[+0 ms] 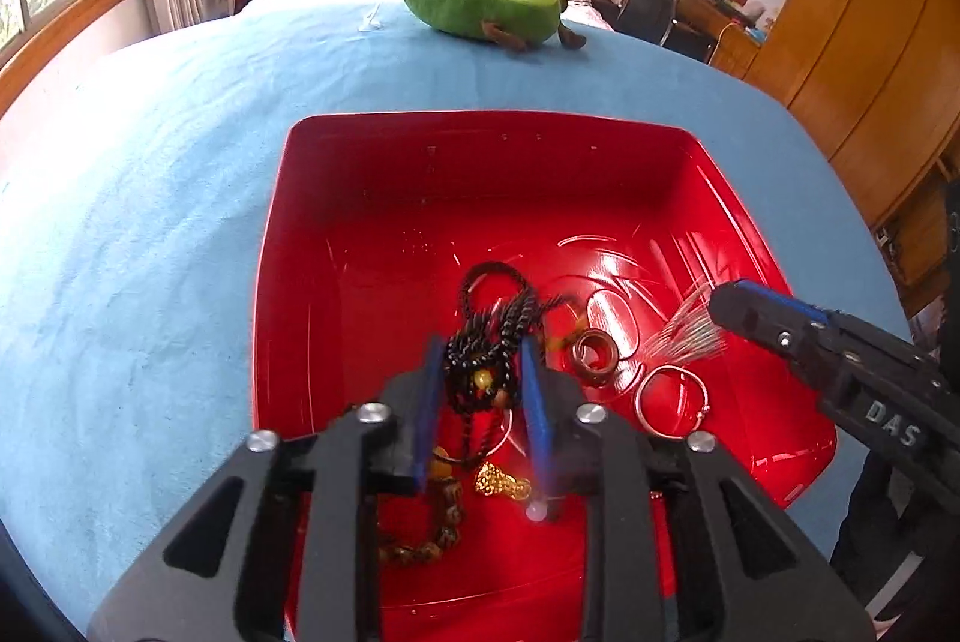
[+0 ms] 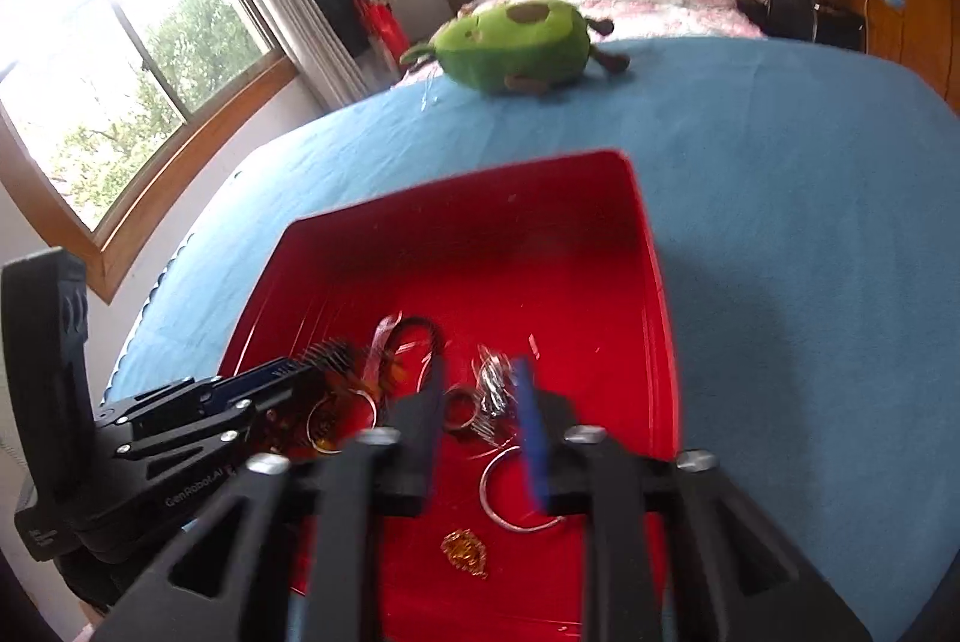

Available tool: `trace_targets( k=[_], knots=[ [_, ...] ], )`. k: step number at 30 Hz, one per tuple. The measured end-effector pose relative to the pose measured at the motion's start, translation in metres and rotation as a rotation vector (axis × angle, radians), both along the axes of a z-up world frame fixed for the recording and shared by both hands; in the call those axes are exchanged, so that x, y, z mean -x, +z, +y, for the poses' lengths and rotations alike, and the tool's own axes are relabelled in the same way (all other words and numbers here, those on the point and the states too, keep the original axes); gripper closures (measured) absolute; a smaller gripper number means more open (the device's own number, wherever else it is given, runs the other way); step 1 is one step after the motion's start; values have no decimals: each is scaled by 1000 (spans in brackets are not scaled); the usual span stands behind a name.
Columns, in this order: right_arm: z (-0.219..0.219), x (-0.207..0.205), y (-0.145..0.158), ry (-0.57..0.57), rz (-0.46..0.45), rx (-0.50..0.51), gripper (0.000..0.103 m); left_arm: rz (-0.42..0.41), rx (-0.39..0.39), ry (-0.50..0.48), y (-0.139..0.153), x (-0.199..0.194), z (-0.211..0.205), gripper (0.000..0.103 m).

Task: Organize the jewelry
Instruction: 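Open both tools to drop the necklace and chain into the tin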

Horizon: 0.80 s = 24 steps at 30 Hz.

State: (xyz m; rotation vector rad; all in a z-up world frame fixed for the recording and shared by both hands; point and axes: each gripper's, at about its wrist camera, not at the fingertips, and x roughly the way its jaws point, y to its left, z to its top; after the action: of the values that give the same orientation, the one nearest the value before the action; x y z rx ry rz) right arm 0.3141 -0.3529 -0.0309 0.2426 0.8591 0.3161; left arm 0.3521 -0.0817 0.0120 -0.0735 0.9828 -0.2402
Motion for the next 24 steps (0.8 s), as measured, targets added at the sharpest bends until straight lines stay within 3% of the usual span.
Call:
trace_targets(
  k=[11, 24],
  knots=[
    [-1, 44, 37, 31, -87, -22, 69, -132, -3, 6, 47, 56, 9, 63],
    [11, 76, 48, 65, -114, 5, 69, -201, -31, 15, 65, 109, 11, 56]
  ],
)
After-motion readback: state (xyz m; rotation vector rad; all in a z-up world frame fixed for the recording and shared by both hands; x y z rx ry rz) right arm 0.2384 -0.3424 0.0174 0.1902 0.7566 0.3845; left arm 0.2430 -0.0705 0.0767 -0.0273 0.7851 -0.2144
